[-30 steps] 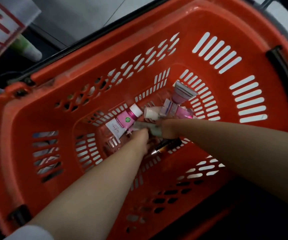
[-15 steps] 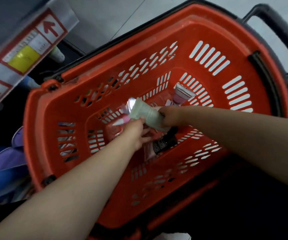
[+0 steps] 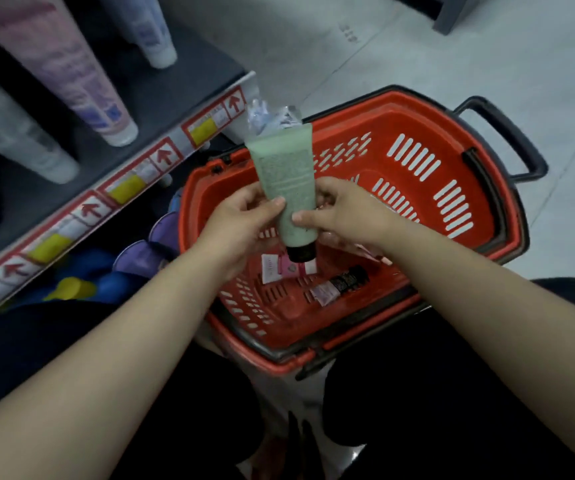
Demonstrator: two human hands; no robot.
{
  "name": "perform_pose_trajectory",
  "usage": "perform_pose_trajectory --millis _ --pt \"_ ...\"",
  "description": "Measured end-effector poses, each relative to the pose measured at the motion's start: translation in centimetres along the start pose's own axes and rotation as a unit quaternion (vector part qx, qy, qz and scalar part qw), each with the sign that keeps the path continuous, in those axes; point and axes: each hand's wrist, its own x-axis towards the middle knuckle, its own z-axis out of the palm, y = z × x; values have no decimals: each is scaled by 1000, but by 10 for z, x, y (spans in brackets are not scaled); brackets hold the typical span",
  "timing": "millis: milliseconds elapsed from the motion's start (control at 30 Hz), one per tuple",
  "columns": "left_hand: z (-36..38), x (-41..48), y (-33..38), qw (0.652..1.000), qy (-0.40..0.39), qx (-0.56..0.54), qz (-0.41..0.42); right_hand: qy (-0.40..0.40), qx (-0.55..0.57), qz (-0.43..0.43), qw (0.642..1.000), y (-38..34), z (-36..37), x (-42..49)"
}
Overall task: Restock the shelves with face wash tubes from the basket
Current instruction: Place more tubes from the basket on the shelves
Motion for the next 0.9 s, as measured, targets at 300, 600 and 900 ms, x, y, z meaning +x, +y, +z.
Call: perform_pose_trajectory --millis 300,600,900 --pt "-21 -94 56 991 59 15 118 33 22 -133 990 -83 44 -70" --pt "-54 -186 110 962 115 24 247 -24 5 -235 972 -174 93 -110" --pt "-91 -250 166 909 199 45 363 -120 -153 -341 920 -262 133 -125"
